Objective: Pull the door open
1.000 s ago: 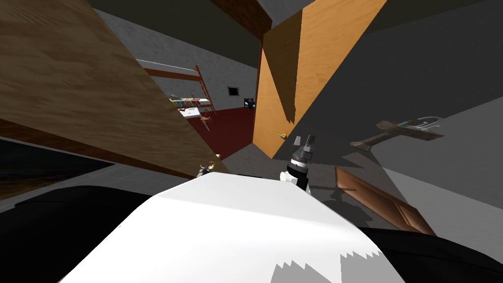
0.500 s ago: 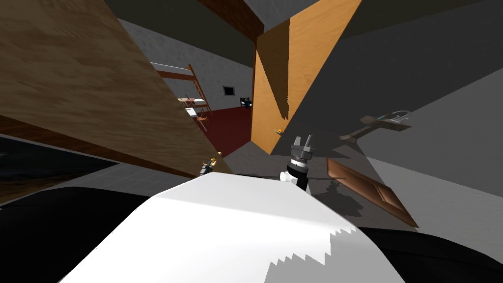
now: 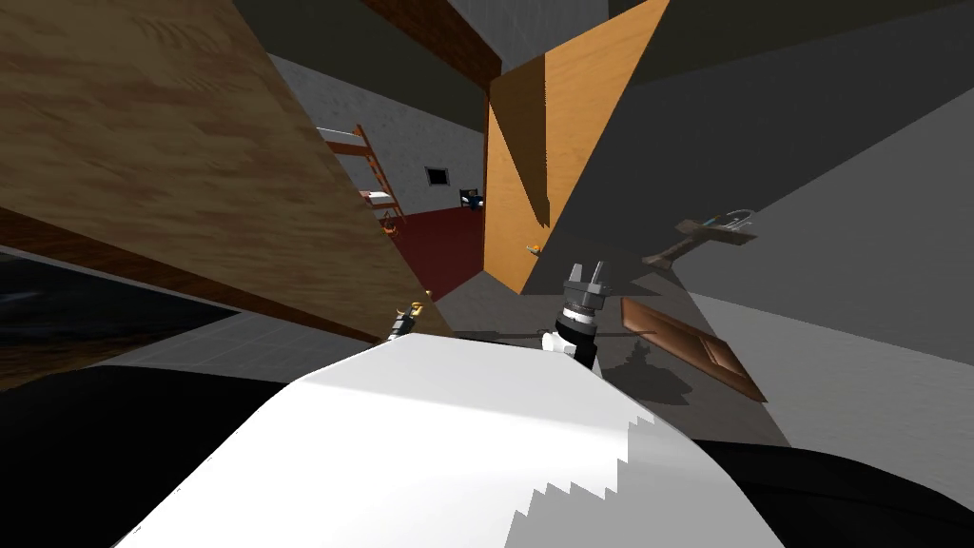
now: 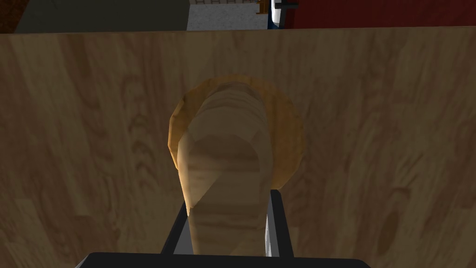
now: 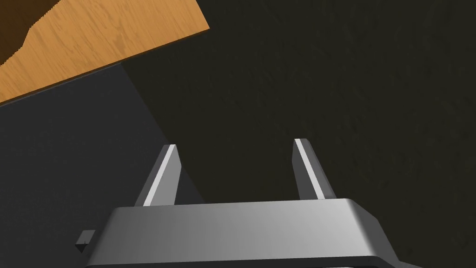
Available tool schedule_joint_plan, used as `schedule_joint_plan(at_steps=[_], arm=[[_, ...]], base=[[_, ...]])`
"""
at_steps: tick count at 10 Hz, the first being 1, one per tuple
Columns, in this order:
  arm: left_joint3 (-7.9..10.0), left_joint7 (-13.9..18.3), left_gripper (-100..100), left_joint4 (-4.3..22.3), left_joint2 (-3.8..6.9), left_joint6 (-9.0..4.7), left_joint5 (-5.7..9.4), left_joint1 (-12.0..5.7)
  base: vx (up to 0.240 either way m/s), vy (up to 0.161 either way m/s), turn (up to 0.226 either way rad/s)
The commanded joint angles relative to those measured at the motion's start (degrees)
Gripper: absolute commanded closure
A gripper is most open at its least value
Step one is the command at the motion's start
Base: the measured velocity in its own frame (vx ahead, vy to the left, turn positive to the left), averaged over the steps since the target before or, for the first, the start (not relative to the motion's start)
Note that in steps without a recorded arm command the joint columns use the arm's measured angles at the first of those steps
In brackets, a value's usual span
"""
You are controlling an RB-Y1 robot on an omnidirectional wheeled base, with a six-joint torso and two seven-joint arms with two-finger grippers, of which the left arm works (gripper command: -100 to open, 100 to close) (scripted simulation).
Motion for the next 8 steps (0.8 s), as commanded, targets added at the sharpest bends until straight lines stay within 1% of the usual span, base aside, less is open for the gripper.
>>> schedule_joint_plan(at_steps=[1, 3, 4, 5, 6, 7, 8], arm=[[-0.65, -0.6, 100, 1.5, -0.24, 0.59, 0.62, -1.77], [-1.3, -1.4, 100, 3.0, -0.39, 1.8, 1.67, -4.38], [-1.3, -1.4, 100, 3.0, -0.39, 1.8, 1.67, -4.38], [-1.78, -2.0, 100, 4.1, -0.5, 2.71, 2.46, -6.34], [-2.1, -2.4, 100, 4.8, -0.57, 3.31, 2.98, -7.62], [-2.26, -2.6, 100, 5.1, -0.6, 3.6, 3.24, -8.26], [-2.57, -3.0, 100, 5.8, -0.67, 4.19, 3.75, -9.51]], base=[[-0.174, 0.032, -0.131], [-0.188, 0.048, -0.132], [-0.137, 0.034, -0.068], [-0.156, 0.021, -0.11], [-0.2, 0.054, -0.157], [-0.214, 0.065, -0.114], [-0.182, 0.033, -0.103]])
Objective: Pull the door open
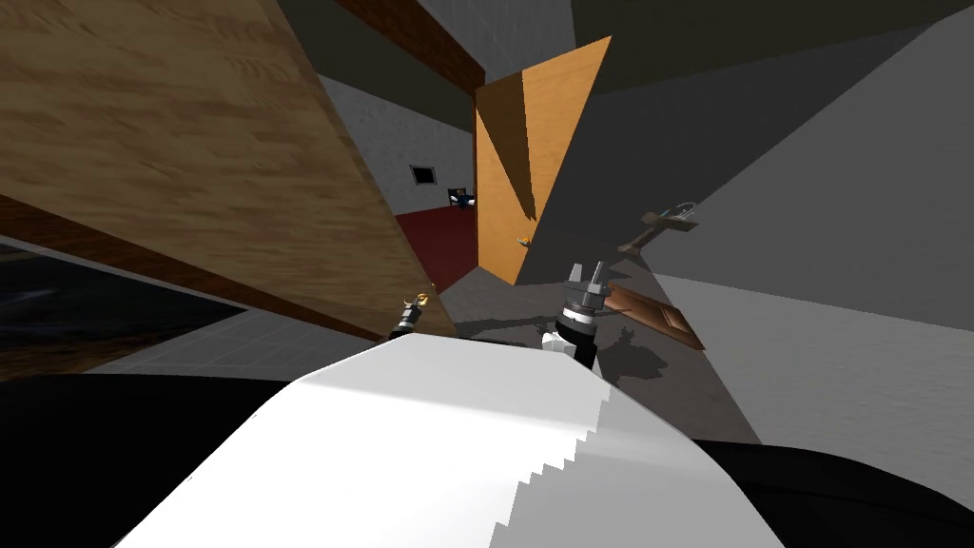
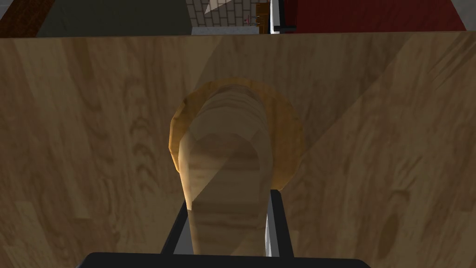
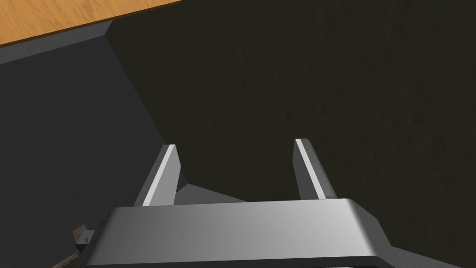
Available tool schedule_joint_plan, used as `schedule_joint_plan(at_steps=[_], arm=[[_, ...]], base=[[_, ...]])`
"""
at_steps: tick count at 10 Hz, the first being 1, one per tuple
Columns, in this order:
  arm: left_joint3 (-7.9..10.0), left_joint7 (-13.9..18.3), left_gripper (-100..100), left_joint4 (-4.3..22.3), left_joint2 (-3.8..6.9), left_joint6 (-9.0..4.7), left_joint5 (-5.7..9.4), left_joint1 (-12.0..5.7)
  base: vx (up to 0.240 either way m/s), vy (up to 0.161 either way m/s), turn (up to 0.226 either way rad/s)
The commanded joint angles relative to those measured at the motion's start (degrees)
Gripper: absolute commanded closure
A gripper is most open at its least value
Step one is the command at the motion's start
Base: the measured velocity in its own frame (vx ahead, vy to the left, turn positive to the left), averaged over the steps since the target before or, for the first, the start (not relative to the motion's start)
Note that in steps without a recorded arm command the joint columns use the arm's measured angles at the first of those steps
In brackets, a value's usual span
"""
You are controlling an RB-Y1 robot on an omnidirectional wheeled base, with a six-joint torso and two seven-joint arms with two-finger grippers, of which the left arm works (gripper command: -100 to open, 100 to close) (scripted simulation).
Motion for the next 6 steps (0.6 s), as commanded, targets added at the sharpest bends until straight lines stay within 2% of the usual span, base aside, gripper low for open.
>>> schedule_joint_plan(at_steps=[1, 6], arm=[[-0.6, -0.7, 100, 0.6, -0.36, 1.13, 0.72, -1.29], [-1.86, -2.3, 100, 3.3, -0.63, 3.47, 2.76, -6.31]], base=[[-0.175, 0.035, -0.121], [-0.198, 0.031, -0.096]])
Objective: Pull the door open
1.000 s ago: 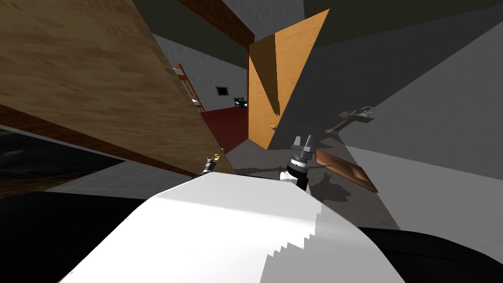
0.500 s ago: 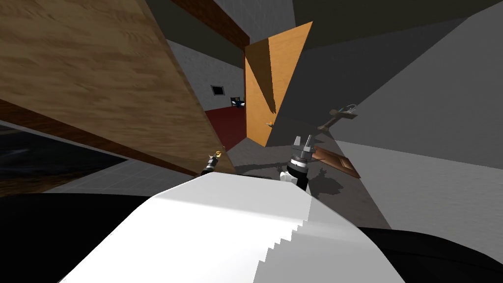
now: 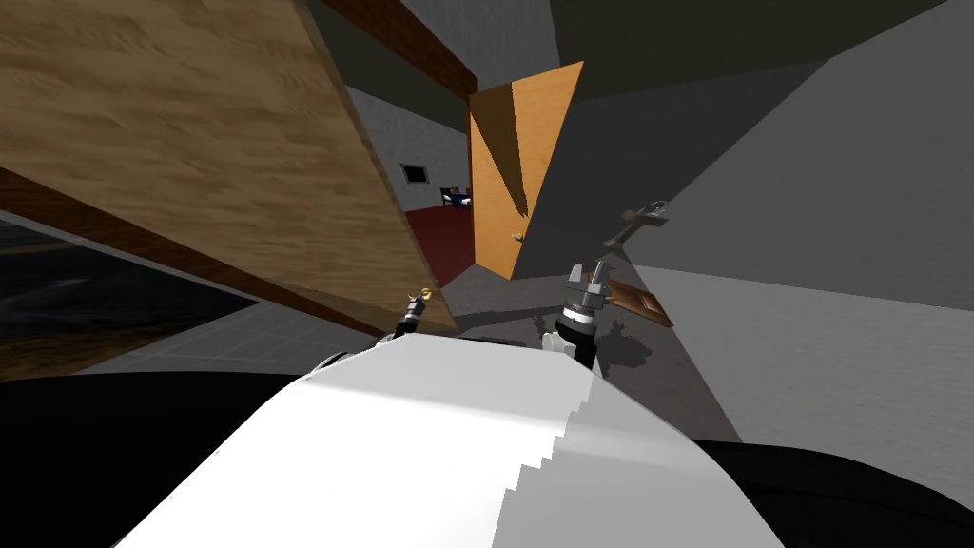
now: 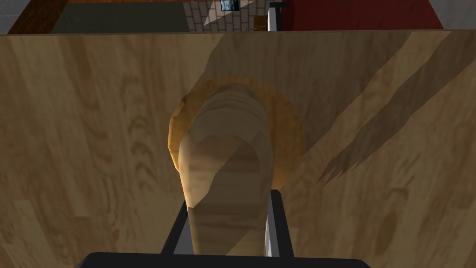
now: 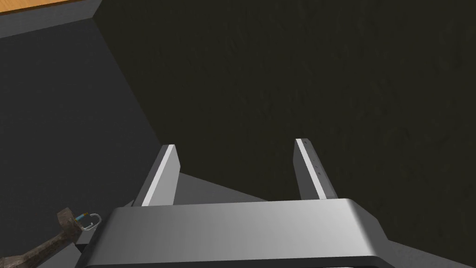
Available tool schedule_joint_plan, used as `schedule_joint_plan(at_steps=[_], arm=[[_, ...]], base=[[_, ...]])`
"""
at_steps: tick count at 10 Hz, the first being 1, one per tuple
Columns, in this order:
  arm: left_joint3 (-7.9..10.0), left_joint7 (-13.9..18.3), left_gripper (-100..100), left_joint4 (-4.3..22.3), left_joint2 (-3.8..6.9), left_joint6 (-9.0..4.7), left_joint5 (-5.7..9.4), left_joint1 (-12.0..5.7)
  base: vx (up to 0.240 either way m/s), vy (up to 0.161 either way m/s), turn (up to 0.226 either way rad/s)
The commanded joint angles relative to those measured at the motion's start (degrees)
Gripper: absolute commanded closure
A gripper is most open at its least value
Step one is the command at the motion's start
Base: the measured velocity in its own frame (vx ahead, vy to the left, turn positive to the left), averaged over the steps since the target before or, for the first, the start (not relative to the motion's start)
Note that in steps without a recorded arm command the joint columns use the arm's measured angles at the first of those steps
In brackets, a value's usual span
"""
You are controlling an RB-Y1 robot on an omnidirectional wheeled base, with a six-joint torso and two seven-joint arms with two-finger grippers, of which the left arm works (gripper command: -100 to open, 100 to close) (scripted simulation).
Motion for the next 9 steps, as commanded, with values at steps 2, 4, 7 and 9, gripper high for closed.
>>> schedule_joint_plan(at_steps=[2, 4, 7, 9], arm=[[-0.72, -0.8, 100, 0.1, -0.38, 1.35, 0.78, -1.45], [-0.68, -1.0, 100, 0.0, -0.38, 1.74, 0.99, -1.69], [-2.55, 0.8, 100, -0.4, 0.8, 0.15, 0.1, -0.46], [-2.86, 1.1, 100, -0.5, 1.02, -0.16, -0.06, -0.24]], base=[[-0.181, 0.061, -0.084], [-0.126, 0.034, -0.056], [-0.175, 0.038, -0.094], [-0.129, 0.008, -0.03]])
